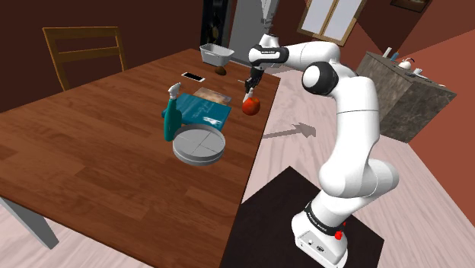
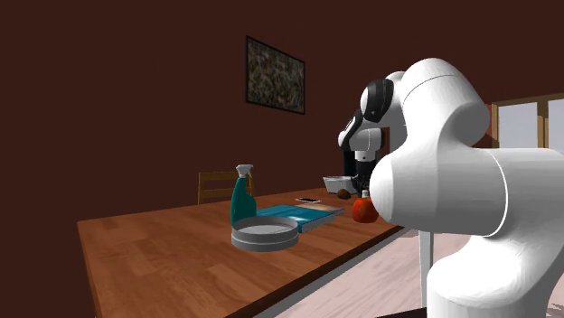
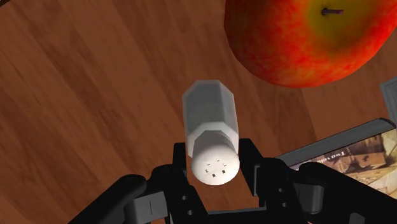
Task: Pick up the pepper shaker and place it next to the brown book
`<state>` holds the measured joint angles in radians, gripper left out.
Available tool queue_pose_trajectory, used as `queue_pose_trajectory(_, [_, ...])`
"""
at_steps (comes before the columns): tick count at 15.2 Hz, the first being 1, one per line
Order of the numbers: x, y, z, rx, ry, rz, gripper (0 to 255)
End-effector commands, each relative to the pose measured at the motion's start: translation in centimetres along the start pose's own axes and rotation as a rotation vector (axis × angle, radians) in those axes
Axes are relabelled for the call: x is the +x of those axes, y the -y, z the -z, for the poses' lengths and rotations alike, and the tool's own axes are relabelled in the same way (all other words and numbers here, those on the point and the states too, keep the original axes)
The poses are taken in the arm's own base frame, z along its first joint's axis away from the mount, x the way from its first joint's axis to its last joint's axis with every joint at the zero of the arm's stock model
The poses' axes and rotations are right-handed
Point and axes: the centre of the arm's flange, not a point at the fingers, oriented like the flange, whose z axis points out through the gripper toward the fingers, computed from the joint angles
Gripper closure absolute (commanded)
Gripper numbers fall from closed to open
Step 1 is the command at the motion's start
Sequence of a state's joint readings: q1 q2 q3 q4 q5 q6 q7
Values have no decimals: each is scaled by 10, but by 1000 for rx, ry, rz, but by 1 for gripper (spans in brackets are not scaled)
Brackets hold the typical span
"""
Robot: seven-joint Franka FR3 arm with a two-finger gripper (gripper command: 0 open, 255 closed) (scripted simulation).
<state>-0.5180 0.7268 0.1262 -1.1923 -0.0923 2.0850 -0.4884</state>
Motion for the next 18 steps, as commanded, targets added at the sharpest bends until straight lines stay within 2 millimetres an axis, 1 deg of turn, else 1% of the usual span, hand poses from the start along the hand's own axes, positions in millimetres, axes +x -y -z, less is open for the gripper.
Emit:
queue_pose_trajectory(1, [0, 0, 0, 0, 0, 0, 255])
queue_pose_trajectory(2, [0, 0, 0, 0, 0, 0, 0])
queue_pose_trajectory(7, [0, 0, 0, 0, 0, 0, 0])
queue_pose_trajectory(10, [0, 0, 40, 0, 0, 0, 0])
queue_pose_trajectory(11, [0, 0, 50, 0, 0, 0, 0])
queue_pose_trajectory(18, [0, 0, 50, 0, 0, 0, 0])
